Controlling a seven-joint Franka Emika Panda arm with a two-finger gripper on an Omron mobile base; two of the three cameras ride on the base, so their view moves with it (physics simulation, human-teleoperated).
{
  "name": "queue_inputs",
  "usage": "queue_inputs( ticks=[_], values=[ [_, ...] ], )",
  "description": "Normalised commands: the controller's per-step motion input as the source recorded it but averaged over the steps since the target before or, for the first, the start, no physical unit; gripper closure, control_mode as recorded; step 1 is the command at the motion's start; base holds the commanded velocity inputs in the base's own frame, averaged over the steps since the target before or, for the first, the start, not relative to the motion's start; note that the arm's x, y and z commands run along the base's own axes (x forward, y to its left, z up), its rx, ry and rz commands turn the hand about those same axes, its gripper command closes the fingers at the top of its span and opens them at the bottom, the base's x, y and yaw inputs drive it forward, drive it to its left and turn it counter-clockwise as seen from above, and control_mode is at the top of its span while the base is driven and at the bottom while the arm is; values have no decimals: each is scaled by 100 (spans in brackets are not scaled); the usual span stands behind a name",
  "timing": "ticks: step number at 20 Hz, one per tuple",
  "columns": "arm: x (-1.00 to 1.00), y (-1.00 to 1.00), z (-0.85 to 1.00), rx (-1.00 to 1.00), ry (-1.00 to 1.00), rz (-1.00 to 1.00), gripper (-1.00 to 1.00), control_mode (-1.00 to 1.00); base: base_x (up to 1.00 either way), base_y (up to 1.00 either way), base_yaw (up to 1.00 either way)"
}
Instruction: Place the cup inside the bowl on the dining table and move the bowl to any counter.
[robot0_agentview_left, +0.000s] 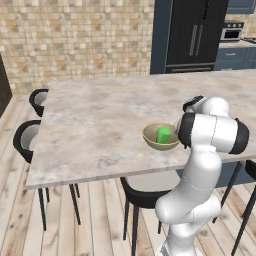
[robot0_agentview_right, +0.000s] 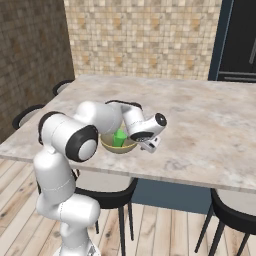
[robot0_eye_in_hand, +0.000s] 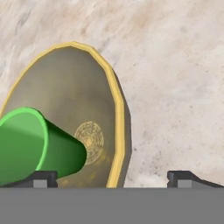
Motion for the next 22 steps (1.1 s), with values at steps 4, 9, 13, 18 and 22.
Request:
queue_inputs(
  ticks=[4,9,13,18,22],
  values=[
    [2,0,-8,0,0,2,-100,-100,0,0,0],
    [1,0,-8,0,0,3,-100,-100,0,0,0],
    [2,1,-9,0,0,3,-100,-100,0,0,0],
    [1,2,-5,0,0,3,-100,-100,0,0,0],
    [0,3,0,0,0,1,-100,-100,0,0,0]
  ],
)
